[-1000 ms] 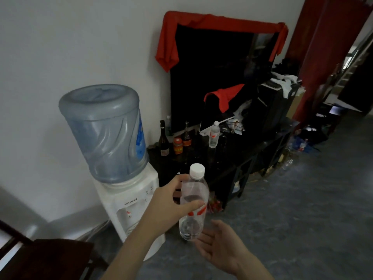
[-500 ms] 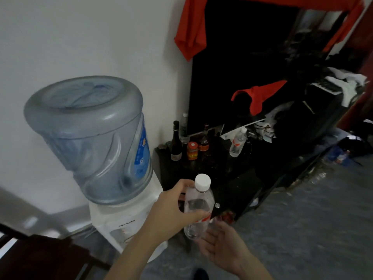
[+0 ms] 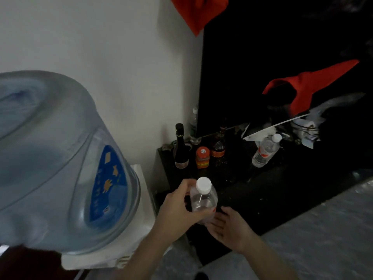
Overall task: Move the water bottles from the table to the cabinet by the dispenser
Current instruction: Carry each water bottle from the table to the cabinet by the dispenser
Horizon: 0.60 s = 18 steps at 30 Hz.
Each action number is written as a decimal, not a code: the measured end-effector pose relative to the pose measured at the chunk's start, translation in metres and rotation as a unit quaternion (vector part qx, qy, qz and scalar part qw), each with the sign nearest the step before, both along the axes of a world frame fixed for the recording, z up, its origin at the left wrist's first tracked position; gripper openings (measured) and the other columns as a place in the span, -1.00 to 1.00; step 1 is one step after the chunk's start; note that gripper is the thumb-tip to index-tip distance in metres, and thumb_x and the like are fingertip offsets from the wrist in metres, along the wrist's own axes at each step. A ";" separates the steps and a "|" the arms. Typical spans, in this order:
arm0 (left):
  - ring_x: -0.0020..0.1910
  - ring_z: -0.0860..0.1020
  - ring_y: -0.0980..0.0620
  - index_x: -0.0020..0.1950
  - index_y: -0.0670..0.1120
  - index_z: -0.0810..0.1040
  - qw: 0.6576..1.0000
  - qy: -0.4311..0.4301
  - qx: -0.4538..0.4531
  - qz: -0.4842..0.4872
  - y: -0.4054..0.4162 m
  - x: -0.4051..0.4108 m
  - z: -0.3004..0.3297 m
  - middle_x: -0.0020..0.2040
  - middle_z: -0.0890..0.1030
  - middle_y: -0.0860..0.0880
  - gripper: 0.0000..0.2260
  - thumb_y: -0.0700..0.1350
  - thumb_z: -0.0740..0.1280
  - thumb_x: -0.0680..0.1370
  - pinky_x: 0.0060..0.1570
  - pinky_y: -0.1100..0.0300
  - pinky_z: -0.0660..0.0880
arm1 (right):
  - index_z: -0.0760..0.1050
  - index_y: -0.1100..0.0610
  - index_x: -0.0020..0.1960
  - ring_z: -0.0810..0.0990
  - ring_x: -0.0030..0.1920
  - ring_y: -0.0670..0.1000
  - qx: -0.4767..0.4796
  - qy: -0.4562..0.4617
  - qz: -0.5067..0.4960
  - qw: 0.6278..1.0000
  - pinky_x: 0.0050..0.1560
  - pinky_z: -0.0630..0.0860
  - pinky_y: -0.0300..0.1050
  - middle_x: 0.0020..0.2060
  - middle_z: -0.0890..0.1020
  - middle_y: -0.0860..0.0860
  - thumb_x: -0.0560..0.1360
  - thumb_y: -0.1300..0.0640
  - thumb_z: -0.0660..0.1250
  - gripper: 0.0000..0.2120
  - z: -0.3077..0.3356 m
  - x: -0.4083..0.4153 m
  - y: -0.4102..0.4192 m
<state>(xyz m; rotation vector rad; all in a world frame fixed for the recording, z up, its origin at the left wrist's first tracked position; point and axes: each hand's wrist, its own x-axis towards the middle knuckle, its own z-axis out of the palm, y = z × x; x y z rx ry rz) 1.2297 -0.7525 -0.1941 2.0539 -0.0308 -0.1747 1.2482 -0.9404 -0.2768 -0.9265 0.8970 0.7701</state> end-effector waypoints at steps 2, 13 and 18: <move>0.20 0.52 0.37 0.28 0.30 0.39 1.000 0.015 -0.001 0.002 -0.005 0.020 -0.019 0.16 0.58 0.35 -0.42 0.20 0.58 0.35 0.10 0.27 0.56 | 0.54 0.30 0.07 0.59 -0.01 0.17 -0.006 0.007 -0.013 1.000 -0.02 0.51 -0.01 -0.08 0.63 0.22 0.63 -0.01 0.16 -0.62 -0.019 0.021 -0.001; 0.15 0.60 0.22 0.27 0.22 0.46 1.000 0.020 -0.016 0.016 -0.032 0.107 -0.120 0.15 0.63 0.20 -0.42 0.12 0.60 0.32 0.10 0.10 0.62 | 0.54 0.29 0.04 0.56 -0.10 0.12 -0.031 -0.019 -0.021 0.999 -0.10 0.53 -0.04 -0.07 0.61 0.20 0.67 0.14 0.13 -0.72 -0.079 0.116 -0.009; 0.12 0.61 0.25 0.25 0.20 0.48 0.999 0.016 -0.036 0.033 -0.044 0.136 -0.132 0.13 0.64 0.20 -0.47 0.05 0.61 0.36 0.10 0.17 0.62 | 0.53 0.26 0.14 0.58 0.00 0.17 -0.034 -0.020 -0.040 0.998 -0.02 0.54 0.01 0.02 0.62 0.21 0.68 0.11 0.12 -0.72 -0.087 0.146 -0.017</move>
